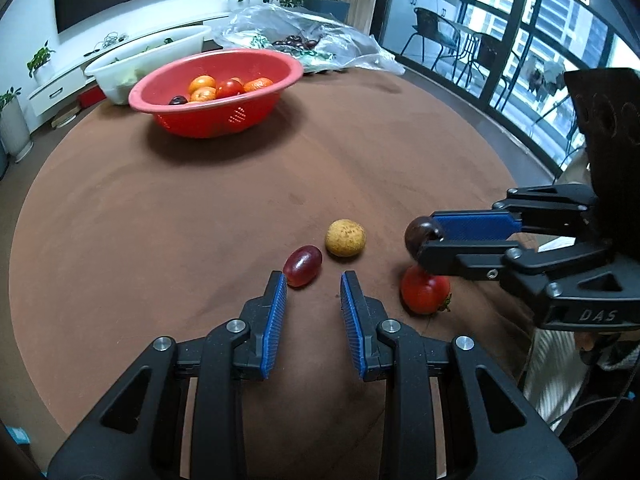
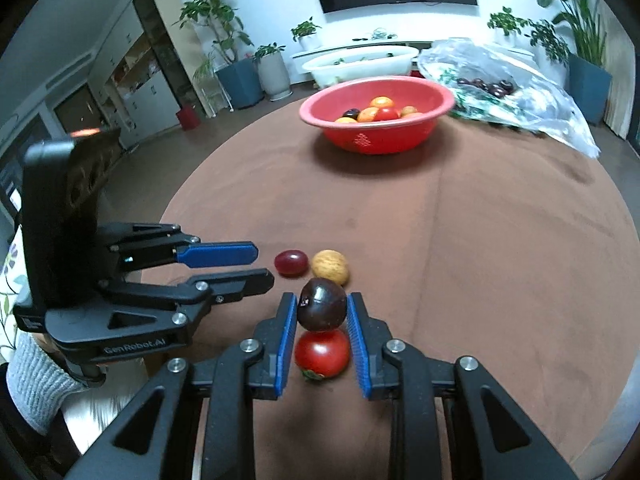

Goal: Organize fruits
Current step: 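Grasp the red grape with the left gripper while the right gripper grasps the dark plum, then lift the grape and plum and carry both over the red bowl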

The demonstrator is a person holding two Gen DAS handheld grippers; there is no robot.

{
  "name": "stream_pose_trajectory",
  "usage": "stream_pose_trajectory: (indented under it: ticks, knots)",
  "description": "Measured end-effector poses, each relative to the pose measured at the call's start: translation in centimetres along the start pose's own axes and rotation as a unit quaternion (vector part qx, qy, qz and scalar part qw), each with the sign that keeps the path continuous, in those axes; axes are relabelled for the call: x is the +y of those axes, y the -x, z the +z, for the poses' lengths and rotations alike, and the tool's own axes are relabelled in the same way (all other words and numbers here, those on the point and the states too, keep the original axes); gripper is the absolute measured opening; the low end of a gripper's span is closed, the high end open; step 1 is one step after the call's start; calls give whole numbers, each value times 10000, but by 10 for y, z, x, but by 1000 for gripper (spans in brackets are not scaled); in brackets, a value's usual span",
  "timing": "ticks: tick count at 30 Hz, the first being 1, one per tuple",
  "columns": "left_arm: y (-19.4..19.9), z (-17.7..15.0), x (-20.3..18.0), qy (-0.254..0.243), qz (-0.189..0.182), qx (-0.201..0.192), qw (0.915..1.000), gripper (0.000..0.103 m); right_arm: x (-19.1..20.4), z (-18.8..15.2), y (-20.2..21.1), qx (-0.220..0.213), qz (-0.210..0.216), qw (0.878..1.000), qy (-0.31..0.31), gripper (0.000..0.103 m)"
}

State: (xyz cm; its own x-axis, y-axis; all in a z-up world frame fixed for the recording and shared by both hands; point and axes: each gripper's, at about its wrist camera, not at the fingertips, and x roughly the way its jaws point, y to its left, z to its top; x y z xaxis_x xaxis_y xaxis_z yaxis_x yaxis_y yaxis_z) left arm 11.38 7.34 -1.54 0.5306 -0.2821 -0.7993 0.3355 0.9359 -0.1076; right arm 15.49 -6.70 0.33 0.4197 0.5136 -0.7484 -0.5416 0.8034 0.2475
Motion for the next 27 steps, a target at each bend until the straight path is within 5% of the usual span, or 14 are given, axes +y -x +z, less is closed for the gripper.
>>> stream_pose_trajectory:
  ticks: [27]
  knots:
    - [-37,19,6,-277,449,149,9985,26,-14,-3,5,-235,127,9991,-335,29]
